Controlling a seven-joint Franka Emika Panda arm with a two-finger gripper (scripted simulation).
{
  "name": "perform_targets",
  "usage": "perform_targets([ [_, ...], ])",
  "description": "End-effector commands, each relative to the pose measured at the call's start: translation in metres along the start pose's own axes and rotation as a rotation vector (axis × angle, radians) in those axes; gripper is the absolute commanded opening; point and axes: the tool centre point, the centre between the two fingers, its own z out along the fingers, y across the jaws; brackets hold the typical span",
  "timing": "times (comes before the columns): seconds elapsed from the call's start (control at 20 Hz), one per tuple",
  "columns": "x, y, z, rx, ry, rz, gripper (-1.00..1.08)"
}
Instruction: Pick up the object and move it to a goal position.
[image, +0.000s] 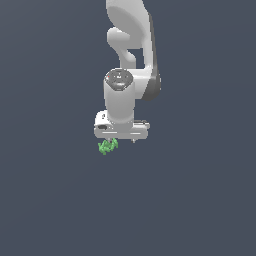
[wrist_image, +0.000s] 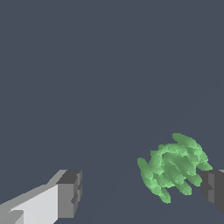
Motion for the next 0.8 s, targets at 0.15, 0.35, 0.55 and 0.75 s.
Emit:
perform_targets([
  [0.15, 0.002, 0.001, -0.005, 0.003, 0.007, 0.007, 1.00],
  [0.35, 0.009, 0.004, -0.022, 0.017, 0.033, 0.028, 1.00],
  [0.55, 0.011, 0.005, -0.029, 0.021, 0.043, 0.031, 1.00],
  [0.75, 0.010, 0.006, -0.026, 0.020, 0.040, 0.040, 1.00],
])
